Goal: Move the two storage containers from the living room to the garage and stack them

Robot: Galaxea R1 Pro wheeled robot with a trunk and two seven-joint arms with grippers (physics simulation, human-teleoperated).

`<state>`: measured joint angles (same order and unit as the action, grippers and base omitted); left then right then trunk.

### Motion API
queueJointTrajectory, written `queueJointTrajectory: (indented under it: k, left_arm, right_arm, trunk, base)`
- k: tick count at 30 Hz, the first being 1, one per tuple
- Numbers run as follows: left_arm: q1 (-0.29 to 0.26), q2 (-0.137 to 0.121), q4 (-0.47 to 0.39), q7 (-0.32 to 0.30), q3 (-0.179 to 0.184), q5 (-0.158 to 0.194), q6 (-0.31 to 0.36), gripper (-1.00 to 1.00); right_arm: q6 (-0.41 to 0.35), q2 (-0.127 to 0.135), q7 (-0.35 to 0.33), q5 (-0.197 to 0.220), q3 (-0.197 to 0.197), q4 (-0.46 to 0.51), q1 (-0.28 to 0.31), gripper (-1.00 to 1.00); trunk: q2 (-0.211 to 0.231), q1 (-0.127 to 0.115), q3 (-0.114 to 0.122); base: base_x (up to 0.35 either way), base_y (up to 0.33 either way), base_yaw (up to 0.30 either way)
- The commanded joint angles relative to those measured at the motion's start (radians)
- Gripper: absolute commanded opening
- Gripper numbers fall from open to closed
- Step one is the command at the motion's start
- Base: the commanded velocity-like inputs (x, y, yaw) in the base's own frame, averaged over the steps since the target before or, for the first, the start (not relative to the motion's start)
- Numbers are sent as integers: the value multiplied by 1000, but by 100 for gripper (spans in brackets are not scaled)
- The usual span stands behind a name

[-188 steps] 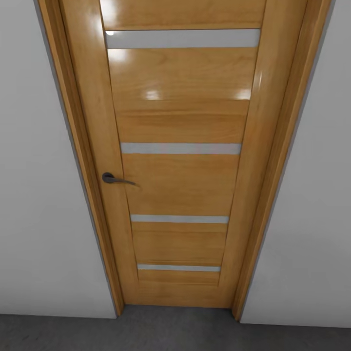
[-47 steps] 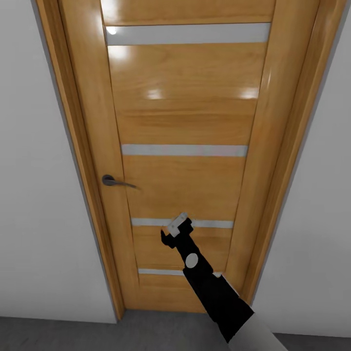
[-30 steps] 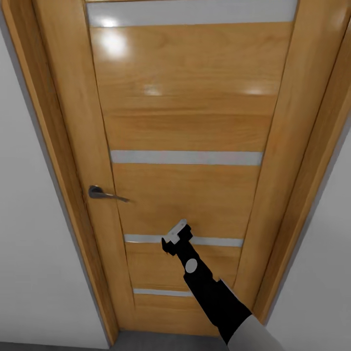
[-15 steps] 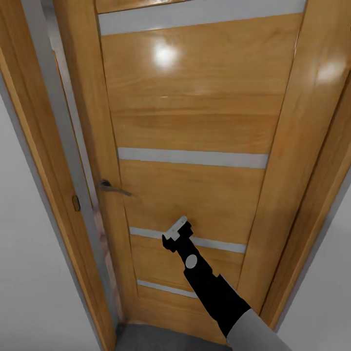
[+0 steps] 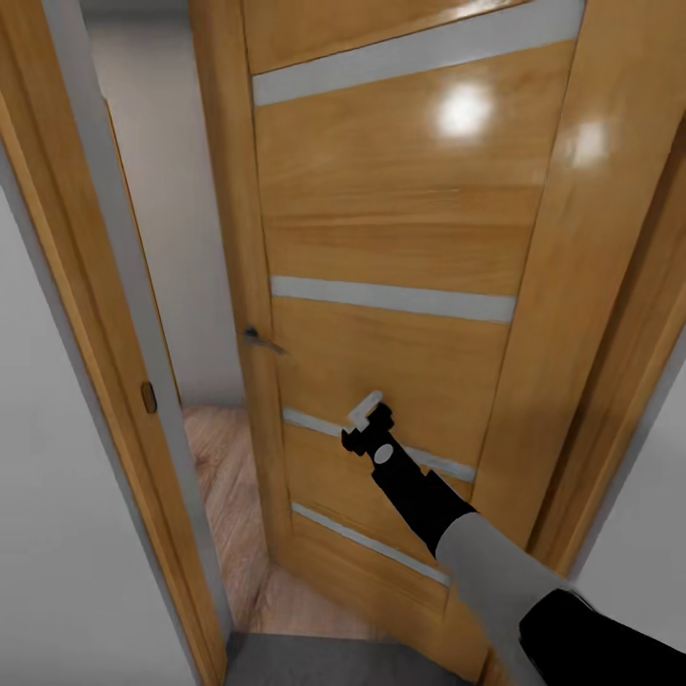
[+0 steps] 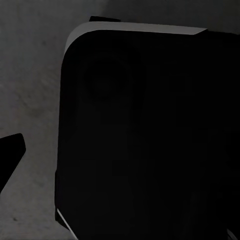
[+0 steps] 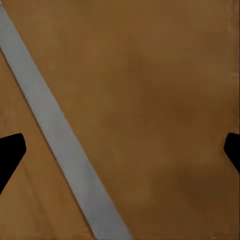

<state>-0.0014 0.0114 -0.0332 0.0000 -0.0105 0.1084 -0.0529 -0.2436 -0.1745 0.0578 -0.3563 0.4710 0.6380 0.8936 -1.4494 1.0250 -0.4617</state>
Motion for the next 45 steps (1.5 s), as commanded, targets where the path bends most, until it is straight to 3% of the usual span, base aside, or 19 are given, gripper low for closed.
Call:
queueJointTrajectory:
  k: [1, 4, 11, 18, 24, 26, 27, 28, 32, 41, 45]
  left_arm:
    - [0, 0, 0, 0, 0, 10, -2, 100]
    - [0, 1, 0, 0, 0, 10, -2, 100]
    - [0, 0, -1, 0, 0, 10, -2, 100]
    - [0, -1, 0, 0, 0, 10, -2, 100]
    - [0, 0, -1, 0, -1, 10, -2, 100]
    - [0, 0, 0, 0, -2, 10, -2, 100]
    - [0, 1, 0, 0, -2, 10, -2, 100]
    - [0, 1, 0, 0, -2, 10, -2, 100]
    - [0, 0, 0, 0, -2, 10, -2, 100]
    - [0, 0, 0, 0, -2, 10, -2, 100]
    - [0, 1, -1, 1, -1, 10, -2, 100]
  right_arm:
    - [-7, 0, 5, 0, 1, -27, 23, 100]
    - [-7, 0, 5, 29, -2, -76, 68, 100]
    - [-6, 0, 5, 73, -9, -94, 85, 100]
    - [-7, 0, 1, 81, -1, -69, 87, 100]
    - [-7, 0, -15, 88, 1, 14, 78, 100]
    - [-7, 0, -18, 114, 3, 22, 74, 100]
    - [-7, 0, -30, 172, 26, 26, 72, 100]
    - [-5, 0, -36, 194, 49, 29, 73, 100]
    - [14, 0, -36, 245, 117, 52, 75, 100]
    - [19, 0, -28, 265, 142, 56, 76, 100]
    - [18, 0, -25, 306, 142, 55, 76, 100]
  trunk:
    - [-1, 0, -1]
    - [-1, 0, -1]
    - [-1, 0, -1]
    - [-1, 0, -1]
    - [-1, 0, -1]
    - [-1, 0, -1]
    - [-1, 0, -1]
    - [-1, 0, -1]
    - [-1, 0, -1]
    - [-1, 0, -1]
    - [-1, 0, -1]
  base:
    - [0, 0, 0]
    - [0, 0, 0]
    - [0, 0, 0]
    - [0, 0, 0]
    - [0, 0, 0]
    - [0, 0, 0]
    - [0, 0, 0]
    - [0, 0, 0]
    - [0, 0, 0]
    - [0, 0, 0]
    - [0, 0, 0]
